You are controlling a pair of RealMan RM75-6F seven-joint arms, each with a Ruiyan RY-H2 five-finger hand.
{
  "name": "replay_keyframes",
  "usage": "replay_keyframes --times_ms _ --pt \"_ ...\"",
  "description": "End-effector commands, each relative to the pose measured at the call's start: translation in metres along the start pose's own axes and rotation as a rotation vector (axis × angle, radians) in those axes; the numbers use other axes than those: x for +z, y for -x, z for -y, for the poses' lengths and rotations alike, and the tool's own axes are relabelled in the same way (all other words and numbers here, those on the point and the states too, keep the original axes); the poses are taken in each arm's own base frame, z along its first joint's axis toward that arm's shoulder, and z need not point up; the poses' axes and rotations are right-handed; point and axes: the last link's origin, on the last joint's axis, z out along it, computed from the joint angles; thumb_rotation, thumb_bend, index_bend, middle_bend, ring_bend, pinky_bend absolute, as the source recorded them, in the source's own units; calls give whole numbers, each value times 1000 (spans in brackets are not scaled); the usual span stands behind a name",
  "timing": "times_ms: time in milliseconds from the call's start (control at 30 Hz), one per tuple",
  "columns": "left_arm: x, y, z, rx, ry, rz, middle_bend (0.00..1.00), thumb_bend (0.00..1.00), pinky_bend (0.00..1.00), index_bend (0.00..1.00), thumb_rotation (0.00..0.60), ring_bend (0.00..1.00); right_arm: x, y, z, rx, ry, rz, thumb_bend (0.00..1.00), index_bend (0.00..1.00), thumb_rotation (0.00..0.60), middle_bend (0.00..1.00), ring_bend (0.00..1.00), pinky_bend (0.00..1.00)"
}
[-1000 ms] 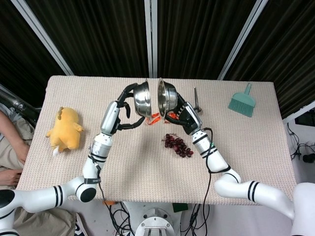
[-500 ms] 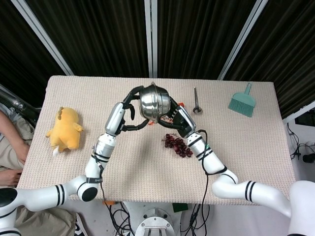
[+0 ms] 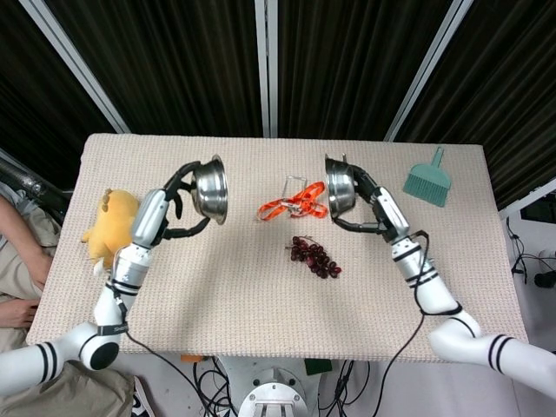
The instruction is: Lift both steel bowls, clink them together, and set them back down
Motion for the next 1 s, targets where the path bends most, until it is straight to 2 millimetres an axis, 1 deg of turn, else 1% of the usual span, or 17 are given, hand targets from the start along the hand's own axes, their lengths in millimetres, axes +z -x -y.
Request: replay_keyframes --times_ms 33,100,167,267,400,467,533,567,633,667,700,733,767,800,833,900,1000 --pt "-40 -1 31 180 -115 204 608 352 724 716 600 410 -75 -50 -10 -434 131 45 426 605 600 508 355 247" --pt "-49 -2 43 270 -157 294 608 352 724 716 600 411 -98 -60 -13 -569 193 71 426 605 600 508 354 245" --pt "-53 -2 53 360 -185 356 609 351 724 718 600 411 -115 -65 -17 -671 253 99 426 605 600 504 353 242" --pt "-53 5 68 524 -212 444 611 350 724 720 600 411 -138 -66 -29 -741 353 123 426 605 600 500 345 240" --pt "-49 16 75 669 -202 520 615 336 724 723 600 411 -151 -58 -48 -752 417 142 427 605 600 500 345 239" --pt "-48 20 78 743 -201 564 619 331 722 727 600 412 -154 -54 -56 -779 432 159 428 605 600 500 345 239" --pt "-48 22 78 765 -216 596 607 328 711 713 600 410 -155 -50 -61 -787 436 163 428 605 600 500 343 234" --pt "-48 23 79 780 -225 623 575 325 695 662 600 402 -154 -48 -63 -788 435 163 428 600 600 496 338 229" --pt "-47 23 78 796 -232 647 491 317 665 488 600 371 -152 -47 -65 -797 431 161 418 546 600 461 302 213" --pt "-46 24 77 805 -232 655 437 312 645 369 600 349 -152 -46 -66 -801 430 168 402 468 600 405 244 192" --pt "-46 23 76 813 -231 663 372 308 617 251 600 319 -151 -45 -66 -807 429 178 373 349 600 313 156 158" --pt "-46 23 75 819 -230 665 319 306 593 179 600 294 -151 -45 -66 -817 429 189 347 249 600 232 98 124" --pt "-46 22 74 824 -226 662 236 303 556 96 600 255 -150 -46 -66 -839 427 195 284 102 600 102 25 61" --pt "-45 22 72 827 -220 654 160 302 520 38 600 219 -150 -47 -66 -858 423 193 229 23 600 29 0 20" --pt "-45 22 70 830 -211 644 110 300 492 16 600 194 -149 -47 -65 -871 419 189 193 1 600 5 0 4" --pt "-44 22 67 836 -190 619 33 290 408 0 600 123 -149 -46 -65 -883 427 192 97 0 600 0 0 0" --pt "-45 20 63 831 -167 591 0 280 292 0 600 37 -149 -47 -63 -891 433 191 35 0 600 0 0 0"
